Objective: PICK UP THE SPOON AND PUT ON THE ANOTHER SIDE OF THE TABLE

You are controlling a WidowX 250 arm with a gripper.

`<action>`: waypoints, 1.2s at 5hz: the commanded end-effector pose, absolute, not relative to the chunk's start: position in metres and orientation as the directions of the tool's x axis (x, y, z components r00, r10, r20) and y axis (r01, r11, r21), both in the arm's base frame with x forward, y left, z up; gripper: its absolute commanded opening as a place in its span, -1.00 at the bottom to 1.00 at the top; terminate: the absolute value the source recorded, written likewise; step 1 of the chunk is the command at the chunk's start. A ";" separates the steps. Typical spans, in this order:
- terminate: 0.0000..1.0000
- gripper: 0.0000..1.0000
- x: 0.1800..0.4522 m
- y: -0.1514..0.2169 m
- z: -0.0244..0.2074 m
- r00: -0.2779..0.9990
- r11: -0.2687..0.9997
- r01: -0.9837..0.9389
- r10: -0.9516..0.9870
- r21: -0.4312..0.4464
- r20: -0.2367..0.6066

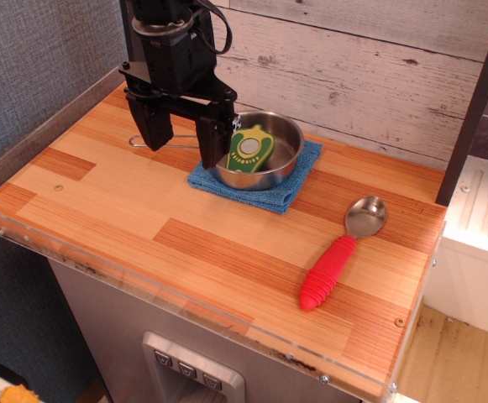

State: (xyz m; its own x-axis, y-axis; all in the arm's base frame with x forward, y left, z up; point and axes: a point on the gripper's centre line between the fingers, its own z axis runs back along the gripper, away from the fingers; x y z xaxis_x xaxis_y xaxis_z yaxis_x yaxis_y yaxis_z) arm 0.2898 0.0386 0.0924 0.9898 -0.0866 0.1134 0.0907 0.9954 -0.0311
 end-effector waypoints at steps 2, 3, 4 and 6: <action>-1.00 1.00 0.287 0.004 0.083 0.982 0.987 0.157 -0.152 -0.039 0.109; -1.00 1.00 0.285 -0.024 0.076 0.969 0.979 0.203 -0.199 -0.011 0.143; -1.00 1.00 0.288 -0.047 0.067 0.966 0.979 0.204 -0.203 0.009 0.161; -1.00 1.00 0.296 -0.079 0.043 0.974 0.990 0.141 -0.137 -0.008 0.181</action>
State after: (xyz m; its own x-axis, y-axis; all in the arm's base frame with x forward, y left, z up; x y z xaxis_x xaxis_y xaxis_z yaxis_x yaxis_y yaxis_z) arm 0.2898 -0.0798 0.0329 0.9807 -0.1321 0.1439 0.1347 0.9908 -0.0089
